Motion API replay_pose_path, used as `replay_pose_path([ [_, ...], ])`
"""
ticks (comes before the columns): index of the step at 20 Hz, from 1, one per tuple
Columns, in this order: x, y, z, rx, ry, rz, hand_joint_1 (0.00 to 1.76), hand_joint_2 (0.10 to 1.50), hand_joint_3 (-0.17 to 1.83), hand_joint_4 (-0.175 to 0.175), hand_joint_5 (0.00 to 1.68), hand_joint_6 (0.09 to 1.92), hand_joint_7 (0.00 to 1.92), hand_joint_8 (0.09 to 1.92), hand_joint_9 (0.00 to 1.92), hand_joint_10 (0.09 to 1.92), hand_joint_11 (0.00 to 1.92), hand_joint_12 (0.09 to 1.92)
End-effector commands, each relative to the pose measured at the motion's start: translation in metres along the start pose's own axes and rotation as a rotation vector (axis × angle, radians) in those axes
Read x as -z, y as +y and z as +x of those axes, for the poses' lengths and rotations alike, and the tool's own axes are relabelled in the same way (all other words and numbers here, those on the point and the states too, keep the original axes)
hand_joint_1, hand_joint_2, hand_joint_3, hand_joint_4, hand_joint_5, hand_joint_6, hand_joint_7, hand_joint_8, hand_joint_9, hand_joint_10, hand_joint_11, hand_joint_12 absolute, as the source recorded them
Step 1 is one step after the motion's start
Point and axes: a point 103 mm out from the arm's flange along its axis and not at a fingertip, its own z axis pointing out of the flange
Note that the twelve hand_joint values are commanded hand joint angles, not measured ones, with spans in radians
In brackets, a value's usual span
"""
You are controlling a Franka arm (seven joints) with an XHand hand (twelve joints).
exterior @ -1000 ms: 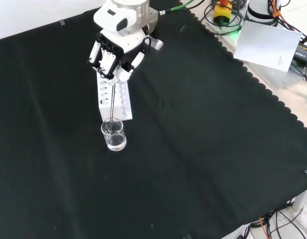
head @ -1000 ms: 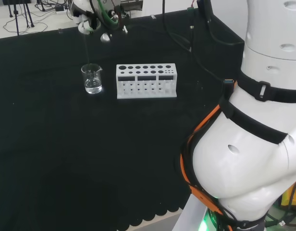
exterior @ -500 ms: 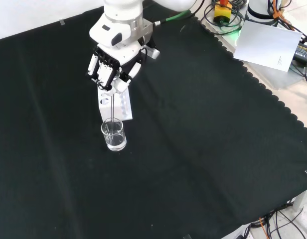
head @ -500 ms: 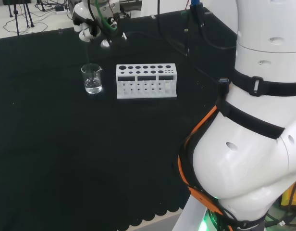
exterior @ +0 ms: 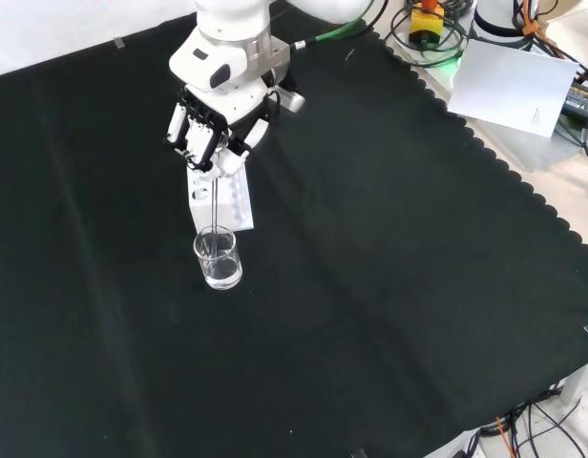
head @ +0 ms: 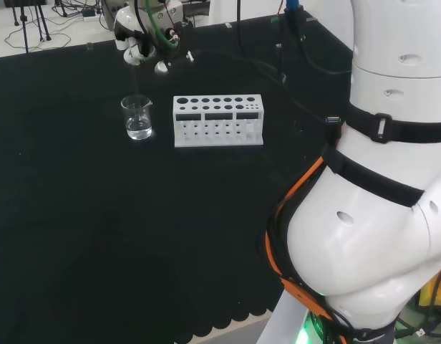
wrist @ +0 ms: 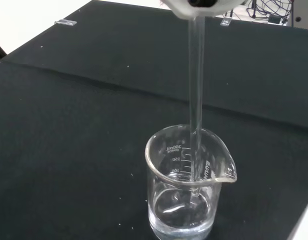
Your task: Stir in the beaker to the left of the white test tube rack with the glass rod.
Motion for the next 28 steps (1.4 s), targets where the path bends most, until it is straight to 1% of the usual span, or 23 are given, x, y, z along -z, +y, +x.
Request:
replay_pose_path([
  [1,-0.001,-0.01,0.0,-0.006,0.001,0.013,1.44,1.14,0.0,-0.175,0.83,0.97,0.95,1.4,1.57,0.94,0.82,1.05],
  [8,-0.01,-0.01,0.025,0.023,0.021,0.037,1.44,1.14,0.0,-0.175,0.83,0.97,0.95,1.4,1.57,0.94,0.82,1.05],
  [12,-0.019,0.0,0.029,0.037,0.035,0.044,1.44,1.14,0.0,-0.175,0.83,0.97,0.95,1.4,1.57,0.94,0.82,1.05],
  [17,-0.022,0.018,0.023,0.043,0.044,0.043,1.44,1.14,0.0,-0.175,0.83,0.97,0.95,1.4,1.57,0.94,0.82,1.05],
  [20,-0.02,0.024,0.018,0.036,0.05,0.037,1.44,1.14,0.0,-0.175,0.83,0.97,0.95,1.4,1.57,0.94,0.82,1.05],
  [24,-0.018,0.02,0.005,0.022,0.037,0.042,1.44,1.14,0.0,-0.175,0.83,0.97,0.95,1.4,1.57,0.94,0.82,1.05],
  [28,-0.018,0.01,-0.012,-0.007,0.011,0.058,1.44,1.14,0.0,-0.175,0.83,0.97,0.95,1.4,1.57,0.94,0.81,1.05],
])
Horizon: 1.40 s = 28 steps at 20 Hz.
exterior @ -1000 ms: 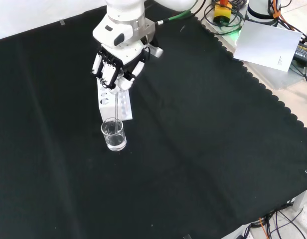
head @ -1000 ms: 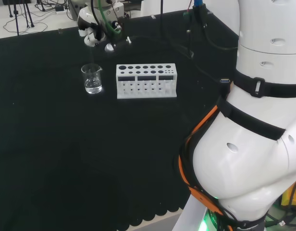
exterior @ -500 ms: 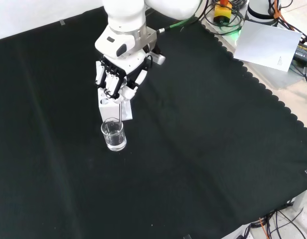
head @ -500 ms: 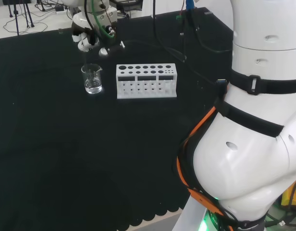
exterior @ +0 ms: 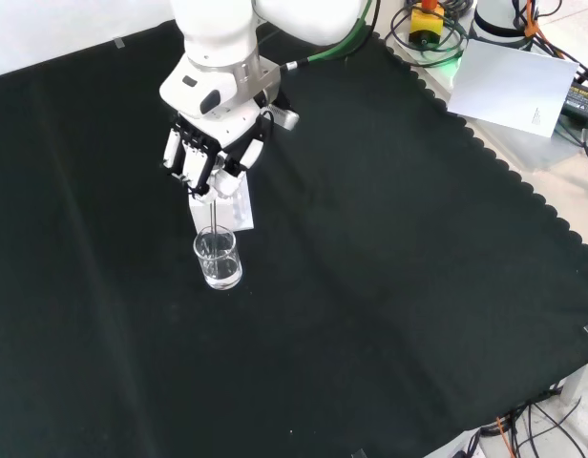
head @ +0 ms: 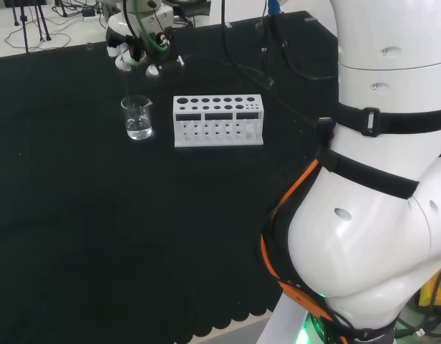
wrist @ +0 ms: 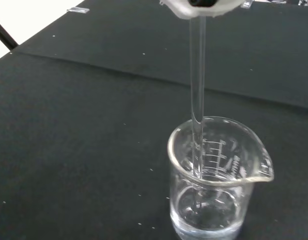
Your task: Stir in the beaker to the left of the white test tube rack with the glass rod.
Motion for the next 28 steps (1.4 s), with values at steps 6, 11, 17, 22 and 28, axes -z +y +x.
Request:
replay_pose_path([
  [6,0.001,-0.029,-0.014,-0.045,-0.039,0.025,1.44,1.14,0.0,-0.175,0.83,0.97,0.95,1.4,1.57,0.94,0.81,1.05],
  [11,-0.001,-0.032,-0.002,-0.018,-0.042,0.028,1.44,1.14,0.0,-0.175,0.83,0.97,0.95,1.4,1.57,0.94,0.81,1.05],
  [17,-0.001,-0.02,0.033,0.012,-0.032,0.027,1.44,1.14,0.0,-0.175,0.83,0.97,0.95,1.4,1.57,0.94,0.81,1.05],
  [22,-0.006,-0.008,0.043,0.028,-0.022,0.031,1.44,1.14,0.0,-0.175,0.83,0.98,0.95,1.4,1.56,0.94,0.81,1.05],
  [28,-0.007,0.0,0.009,0.015,-0.017,0.023,1.44,1.14,0.0,-0.175,0.83,0.98,0.95,1.4,1.56,0.94,0.81,1.05],
])
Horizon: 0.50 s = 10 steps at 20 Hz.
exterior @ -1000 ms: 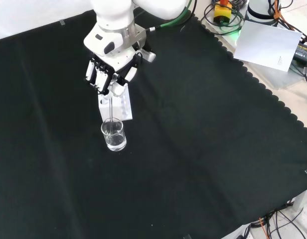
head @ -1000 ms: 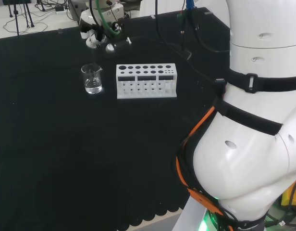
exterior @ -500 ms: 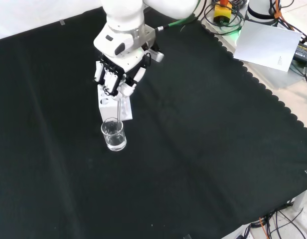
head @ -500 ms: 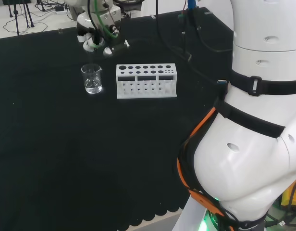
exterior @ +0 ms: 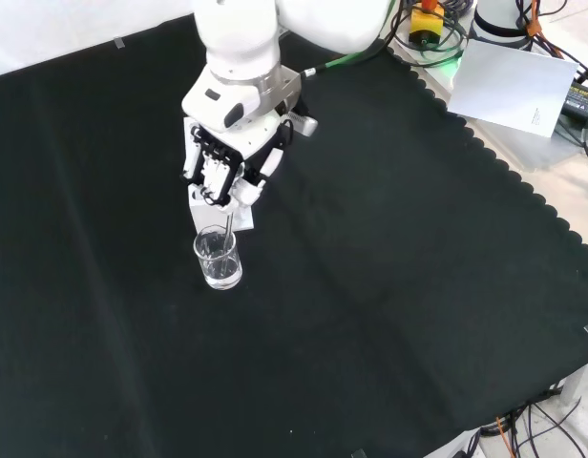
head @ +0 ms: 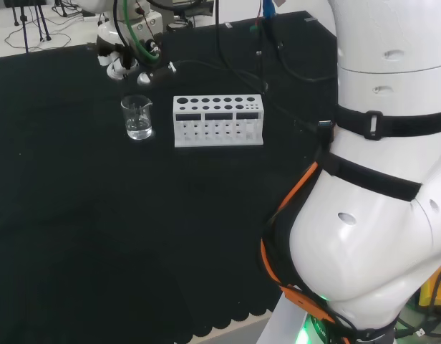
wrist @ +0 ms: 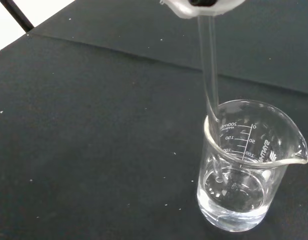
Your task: Stir in the beaker to the left of the white test tube rack with the glass rod.
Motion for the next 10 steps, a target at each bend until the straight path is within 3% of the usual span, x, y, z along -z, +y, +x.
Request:
replay_pose_path([
  [1,0.0,0.006,-0.027,-0.012,0.006,-0.002,1.44,1.14,0.0,-0.175,0.83,0.98,0.95,1.4,1.56,0.94,0.81,1.05],
  [10,-0.003,-0.008,-0.053,-0.052,0.018,-0.005,1.44,1.14,0.0,-0.175,0.83,0.98,0.95,1.41,1.56,0.95,0.81,1.05],
])
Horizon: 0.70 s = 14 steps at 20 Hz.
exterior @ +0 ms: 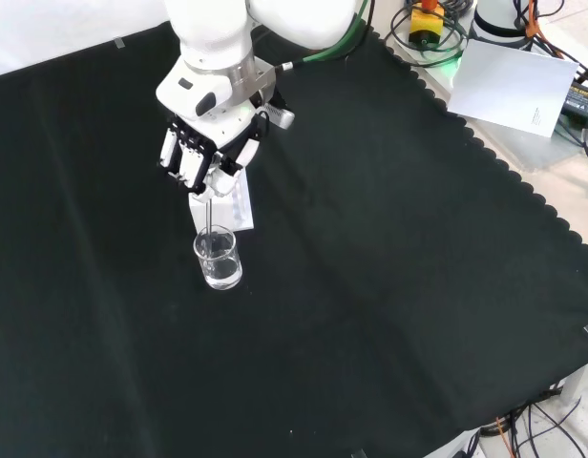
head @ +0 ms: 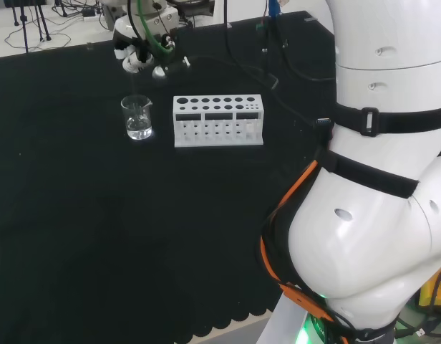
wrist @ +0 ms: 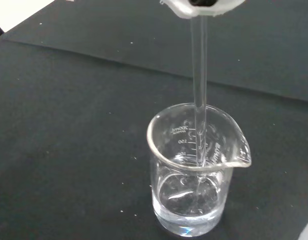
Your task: Stir in the beaker to the left of the white test tube rack with the glass rod.
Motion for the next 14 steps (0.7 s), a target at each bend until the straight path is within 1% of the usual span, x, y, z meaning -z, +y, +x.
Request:
replay_pose_path([
  [1,0.0,-0.013,-0.013,-0.021,0.01,0.001,1.44,1.14,0.0,-0.175,0.83,0.98,0.95,1.41,1.56,0.95,0.81,1.05],
  [5,-0.001,-0.023,-0.009,-0.028,0.003,0.007,1.44,1.14,0.0,-0.175,0.83,0.98,0.95,1.41,1.56,0.95,0.81,1.05],
  [8,-0.001,-0.026,-0.003,-0.024,0.003,0.008,1.44,1.14,0.0,-0.175,0.83,0.98,0.95,1.41,1.56,0.95,0.81,1.05],
  [14,-0.002,-0.018,0.008,0.003,0.018,-0.003,1.44,1.14,0.0,-0.175,0.83,0.98,0.95,1.41,1.56,0.95,0.81,1.05],
])
